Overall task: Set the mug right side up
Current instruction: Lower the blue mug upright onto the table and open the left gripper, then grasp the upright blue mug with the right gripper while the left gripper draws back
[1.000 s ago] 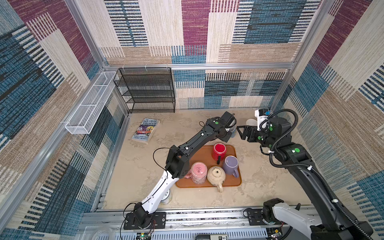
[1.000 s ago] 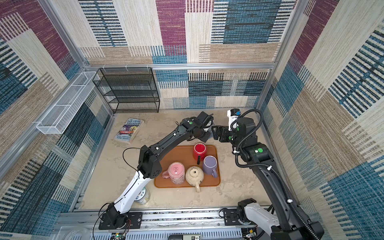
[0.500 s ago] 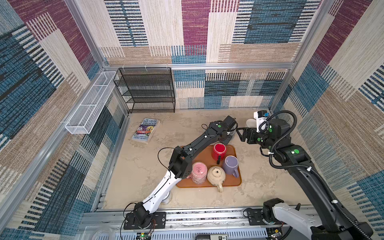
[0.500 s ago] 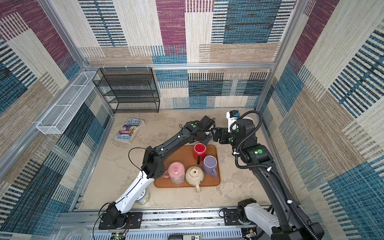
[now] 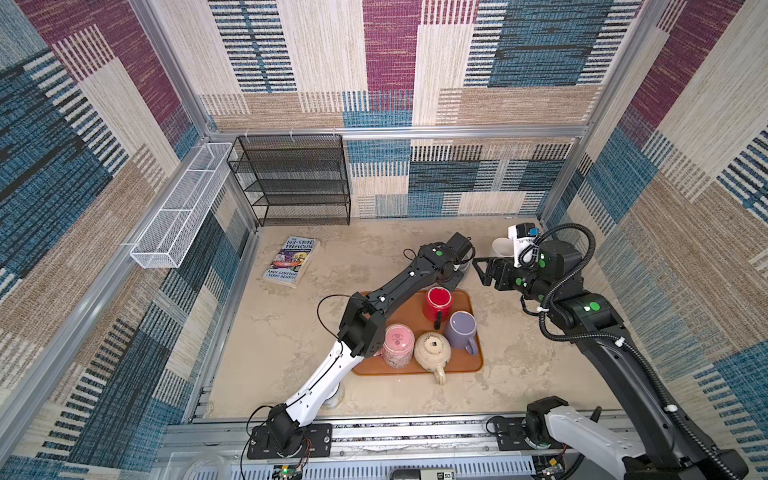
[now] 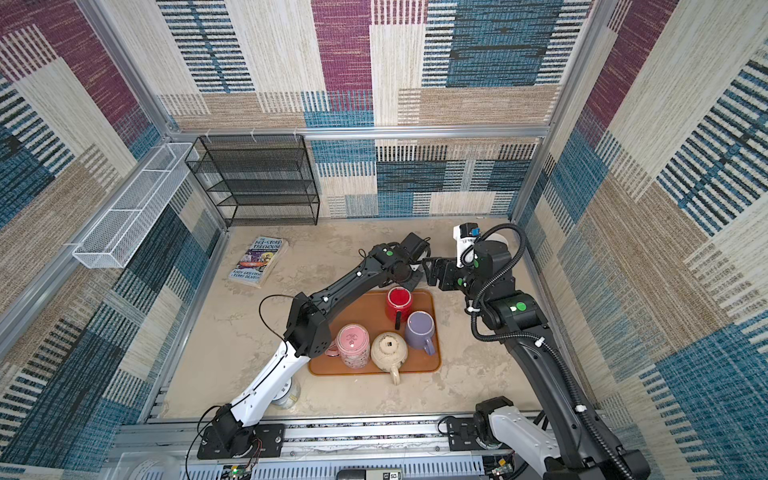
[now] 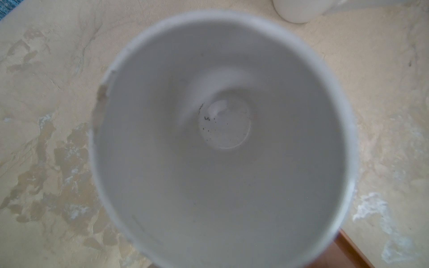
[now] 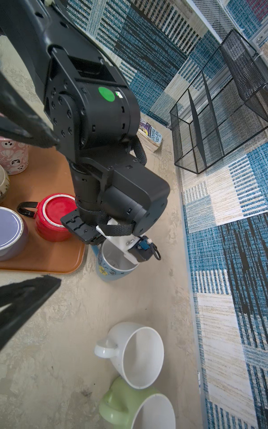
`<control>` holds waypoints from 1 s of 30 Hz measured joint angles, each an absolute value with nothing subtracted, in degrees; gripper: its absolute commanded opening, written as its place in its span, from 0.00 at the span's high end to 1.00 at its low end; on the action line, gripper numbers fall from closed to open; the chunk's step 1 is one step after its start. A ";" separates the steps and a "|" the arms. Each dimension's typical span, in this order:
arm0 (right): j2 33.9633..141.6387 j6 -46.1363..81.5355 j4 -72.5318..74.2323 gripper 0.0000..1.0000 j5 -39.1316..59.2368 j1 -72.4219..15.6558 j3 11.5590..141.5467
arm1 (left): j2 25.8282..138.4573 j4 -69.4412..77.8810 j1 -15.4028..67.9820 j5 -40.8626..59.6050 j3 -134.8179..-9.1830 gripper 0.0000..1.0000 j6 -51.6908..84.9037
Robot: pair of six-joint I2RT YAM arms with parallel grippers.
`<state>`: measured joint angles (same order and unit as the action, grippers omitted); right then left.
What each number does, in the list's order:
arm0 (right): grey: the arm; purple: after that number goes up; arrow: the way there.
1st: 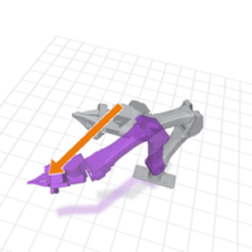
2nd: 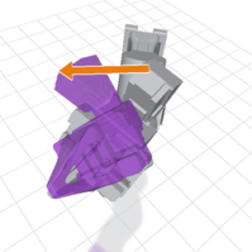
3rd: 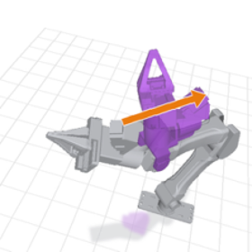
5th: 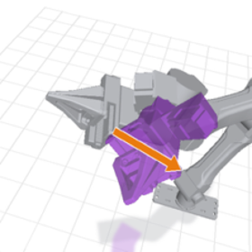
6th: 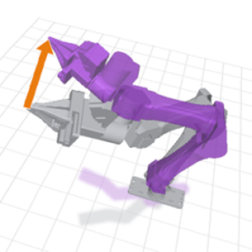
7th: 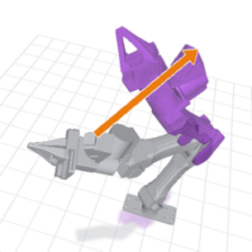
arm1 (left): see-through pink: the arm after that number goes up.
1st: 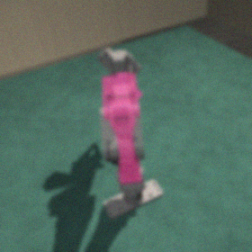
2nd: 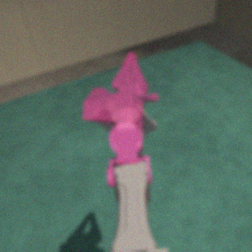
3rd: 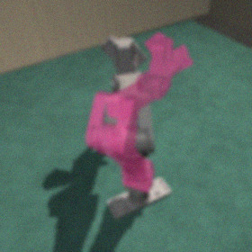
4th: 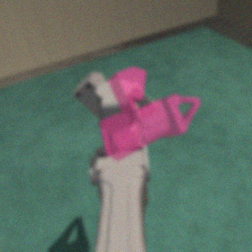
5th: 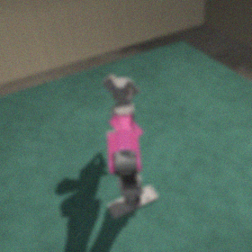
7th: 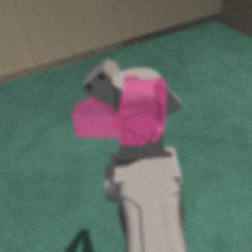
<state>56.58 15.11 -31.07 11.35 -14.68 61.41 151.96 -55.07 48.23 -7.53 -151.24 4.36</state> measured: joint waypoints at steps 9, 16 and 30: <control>55.64 14.94 -30.68 0.11 11.38 -14.68 60.31 | 151.94 -54.61 48.40 -7.35 -151.44 0.66 4.36; 55.27 14.94 -30.57 0.11 11.38 -14.72 60.18 | 151.89 -54.43 48.42 -7.14 -151.83 0.66 4.38; 56.55 14.96 -30.33 0.10 10.31 -14.76 62.39 | 147.85 -53.39 46.37 3.27 -150.28 0.59 6.96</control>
